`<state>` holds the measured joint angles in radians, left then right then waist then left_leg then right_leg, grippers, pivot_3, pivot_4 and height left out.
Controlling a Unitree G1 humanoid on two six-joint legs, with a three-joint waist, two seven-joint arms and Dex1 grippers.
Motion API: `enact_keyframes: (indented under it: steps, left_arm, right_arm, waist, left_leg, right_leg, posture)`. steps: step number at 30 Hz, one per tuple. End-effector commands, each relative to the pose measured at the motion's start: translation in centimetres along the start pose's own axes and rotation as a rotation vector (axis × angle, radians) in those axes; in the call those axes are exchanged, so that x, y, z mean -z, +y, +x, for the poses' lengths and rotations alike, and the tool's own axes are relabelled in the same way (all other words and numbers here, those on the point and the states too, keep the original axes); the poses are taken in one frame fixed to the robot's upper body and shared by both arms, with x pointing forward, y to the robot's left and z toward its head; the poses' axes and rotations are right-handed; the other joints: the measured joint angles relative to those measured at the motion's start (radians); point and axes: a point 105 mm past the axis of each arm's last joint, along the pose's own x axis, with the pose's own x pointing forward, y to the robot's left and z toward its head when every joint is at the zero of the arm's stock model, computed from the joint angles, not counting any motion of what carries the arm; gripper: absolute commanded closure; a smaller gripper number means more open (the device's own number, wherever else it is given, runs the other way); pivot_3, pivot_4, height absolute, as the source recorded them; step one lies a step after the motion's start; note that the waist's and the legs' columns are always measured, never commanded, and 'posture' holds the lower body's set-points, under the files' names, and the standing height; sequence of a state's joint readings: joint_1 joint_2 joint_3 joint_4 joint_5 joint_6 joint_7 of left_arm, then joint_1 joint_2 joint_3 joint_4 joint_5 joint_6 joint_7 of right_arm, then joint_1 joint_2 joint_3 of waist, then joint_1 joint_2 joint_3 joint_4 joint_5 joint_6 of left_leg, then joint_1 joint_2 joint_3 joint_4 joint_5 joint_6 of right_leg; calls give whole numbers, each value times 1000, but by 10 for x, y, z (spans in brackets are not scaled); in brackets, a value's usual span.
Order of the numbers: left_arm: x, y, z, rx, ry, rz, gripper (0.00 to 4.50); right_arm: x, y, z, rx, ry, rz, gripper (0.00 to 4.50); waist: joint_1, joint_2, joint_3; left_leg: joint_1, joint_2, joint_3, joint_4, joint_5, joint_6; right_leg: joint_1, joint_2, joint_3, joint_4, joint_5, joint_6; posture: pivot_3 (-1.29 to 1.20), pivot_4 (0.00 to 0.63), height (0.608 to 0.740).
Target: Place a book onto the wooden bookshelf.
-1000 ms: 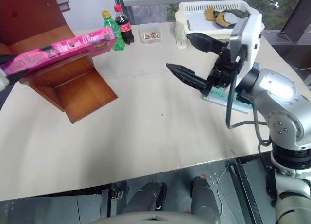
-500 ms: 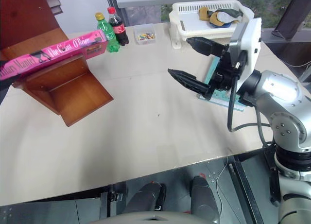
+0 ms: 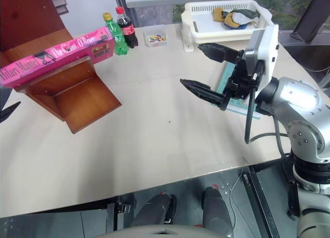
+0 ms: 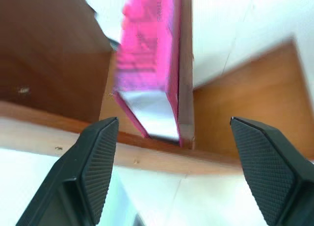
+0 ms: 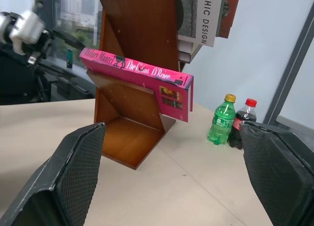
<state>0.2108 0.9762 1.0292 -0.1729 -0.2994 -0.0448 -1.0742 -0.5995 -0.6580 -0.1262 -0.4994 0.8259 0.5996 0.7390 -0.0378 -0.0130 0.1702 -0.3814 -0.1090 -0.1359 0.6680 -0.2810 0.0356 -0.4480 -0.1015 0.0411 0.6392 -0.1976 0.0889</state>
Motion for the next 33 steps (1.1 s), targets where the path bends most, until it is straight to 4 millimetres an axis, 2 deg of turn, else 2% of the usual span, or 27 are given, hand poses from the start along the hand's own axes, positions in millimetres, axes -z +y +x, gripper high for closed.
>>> enact_keyframes:
  steps: [1,3,5,8,11,14,16,17,18,20,22,26,27,31,33]
  left_arm:
    - [-15,5,-19,-33,-53,-123,637]
    - [-11,-9,-28,27,-21,-201,637]
    - [-12,-35,-33,119,-4,-332,637]
    - [-23,-62,-25,167,-31,-441,637]
    - [-43,-94,10,178,-128,-566,1367]
    - [-51,-118,46,170,-181,-621,2749]
    - [-55,-131,64,202,-205,-682,3604]
    - [-57,-136,69,218,-211,-703,3604]
    - [-56,-142,75,248,-215,-723,3512]
    - [-52,-151,83,277,-201,-738,2912]
    - [-44,-162,91,307,-181,-754,2185]
    - [-27,-162,97,302,-140,-748,367]
    - [-25,-163,96,309,-128,-750,95]
    - [-17,-166,83,369,-111,-737,95]
    - [-14,-161,78,376,-104,-731,95]
  right_arm:
    - [-11,0,0,-18,-40,-44,0]
    - [-11,-1,0,-23,-42,-43,0]
    - [-10,-2,-1,-30,-41,-38,0]
    - [-10,-4,-1,-32,-37,-37,0]
    - [-6,-9,-4,5,4,-46,0]
    - [3,-22,-13,95,90,-52,0]
    - [37,-26,7,159,172,-18,0]
    - [48,-24,14,171,194,-10,0]
    - [59,-27,14,230,225,-18,0]
    - [70,-32,5,313,260,-27,0]
    - [79,-28,-11,345,291,4,0]
    - [98,-14,-53,397,396,62,0]
    - [101,-10,-63,403,419,79,0]
    - [100,3,-108,416,527,80,0]
    - [97,7,-122,425,571,65,0]
  waist:
    - [0,0,0]
    - [-3,0,0]
    - [-3,1,0]
    - [3,0,0]
    - [27,2,-1]
    - [44,2,-2]
    - [47,-2,-4]
    - [37,-6,-8]
    - [23,-7,-9]
    - [24,-5,-8]
    - [29,-3,-9]
    - [42,-3,-9]
    - [44,-3,-9]
    - [43,-2,-9]
    - [43,-2,-9]
  left_leg:
    - [0,0,0,0,0,0]
    - [1,0,0,0,0,0]
    - [1,1,1,0,0,0]
    - [1,1,1,0,-1,1]
    - [2,1,0,1,-1,0]
    - [1,0,-1,2,0,0]
    - [2,0,0,3,0,-1]
    - [3,1,0,2,1,-2]
    - [4,4,2,2,1,-2]
    - [3,8,3,2,1,-5]
    - [3,8,3,2,1,-6]
    - [1,8,1,1,0,-6]
    - [0,8,2,1,0,-5]
    - [1,9,3,0,-1,-5]
    - [2,10,3,0,-1,-4]
  right_leg:
    - [0,0,0,0,0,0]
    - [0,0,0,1,0,0]
    - [0,1,1,1,0,0]
    - [0,1,1,0,0,0]
    - [3,0,-1,0,0,0]
    - [3,0,-1,1,1,-2]
    - [3,1,0,1,2,-3]
    - [4,2,0,1,3,-4]
    - [4,5,2,2,4,-5]
    - [2,9,3,2,5,-8]
    - [0,9,3,2,5,-8]
    - [0,10,1,-2,5,-8]
    - [0,10,1,-3,5,-8]
    - [1,10,3,-5,5,-8]
    - [2,11,2,-5,5,-8]
  posture:
    - [0,150,740]
    - [0,150,740]
    - [0,150,740]
    - [0,150,740]
    - [0,150,740]
    - [0,150,740]
    - [0,150,740]
    - [0,150,740]
    - [0,150,740]
    - [0,150,740]
    - [0,150,740]
    - [0,150,740]
    - [0,150,740]
    - [0,150,740]
    - [0,150,740]
